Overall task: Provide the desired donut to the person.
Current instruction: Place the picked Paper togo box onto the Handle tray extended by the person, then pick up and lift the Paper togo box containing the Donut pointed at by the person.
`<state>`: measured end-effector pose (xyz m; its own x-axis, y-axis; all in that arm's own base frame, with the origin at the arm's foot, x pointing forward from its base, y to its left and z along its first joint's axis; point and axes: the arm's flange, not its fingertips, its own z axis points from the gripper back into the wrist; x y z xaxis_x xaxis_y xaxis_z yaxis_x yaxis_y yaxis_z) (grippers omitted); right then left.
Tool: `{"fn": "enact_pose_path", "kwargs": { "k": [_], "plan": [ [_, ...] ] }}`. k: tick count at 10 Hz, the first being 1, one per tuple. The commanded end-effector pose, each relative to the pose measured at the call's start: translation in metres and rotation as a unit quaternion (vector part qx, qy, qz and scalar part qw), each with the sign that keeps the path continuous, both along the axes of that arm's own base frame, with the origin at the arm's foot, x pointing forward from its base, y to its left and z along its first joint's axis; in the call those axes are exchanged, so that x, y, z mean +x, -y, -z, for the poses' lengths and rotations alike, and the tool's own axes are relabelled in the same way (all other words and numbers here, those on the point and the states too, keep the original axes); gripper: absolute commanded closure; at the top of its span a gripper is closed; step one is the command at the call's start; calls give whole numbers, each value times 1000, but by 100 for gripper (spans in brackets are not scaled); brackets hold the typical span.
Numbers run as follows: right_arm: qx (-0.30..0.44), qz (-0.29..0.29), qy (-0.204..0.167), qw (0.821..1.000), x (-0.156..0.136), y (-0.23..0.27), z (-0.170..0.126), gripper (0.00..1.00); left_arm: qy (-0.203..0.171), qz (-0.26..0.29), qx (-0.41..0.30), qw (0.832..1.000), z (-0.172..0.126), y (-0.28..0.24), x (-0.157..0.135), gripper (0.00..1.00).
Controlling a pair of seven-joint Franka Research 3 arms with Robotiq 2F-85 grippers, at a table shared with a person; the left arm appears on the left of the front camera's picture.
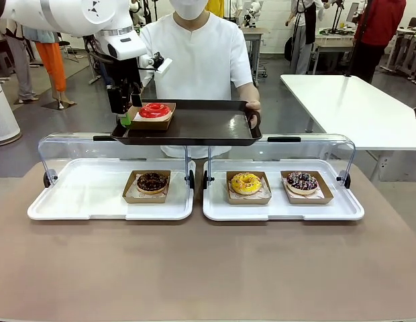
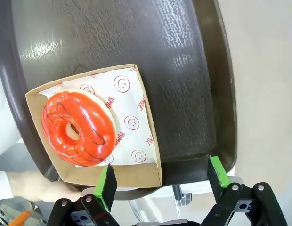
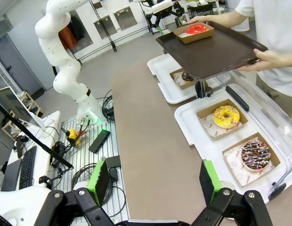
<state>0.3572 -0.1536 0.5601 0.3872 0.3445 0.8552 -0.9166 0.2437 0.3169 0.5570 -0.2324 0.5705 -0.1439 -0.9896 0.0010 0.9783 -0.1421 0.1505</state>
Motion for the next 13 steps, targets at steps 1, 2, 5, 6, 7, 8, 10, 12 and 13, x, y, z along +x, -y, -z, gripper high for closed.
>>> {"fn": "enact_pose_path", "kwargs": {
  "k": [1,2,5,6,7,8,10,12,13],
  "plan": [
    [7,-2,4,1000,0,0,0,0,2,22,-10,1000,-12,-19,-28,0],
    [7,-2,4,1000,0,0,0,0,7,23,-10,1000,-16,-34,-48,0],
    [7,-2,4,1000,0,0,0,0,31,31,-32,999,-17,-80,-96,0],
    [7,-2,4,1000,0,0,0,0,37,39,-43,998,-15,-93,-110,0],
    [7,-2,4,1000,0,0,0,0,44,38,-54,997,-11,-101,-124,0],
    [7,-2,4,1000,0,0,0,0,48,40,-62,996,-9,-108,-130,0],
    [7,-2,4,1000,0,0,0,0,53,36,-48,997,-1,-112,-136,0],
    [7,-2,4,1000,0,0,0,0,41,23,-42,998,-14,-112,-127,0],
    [7,-2,4,1000,0,0,0,0,41,23,-42,998,-14,-112,-127,0]
  ]
}}
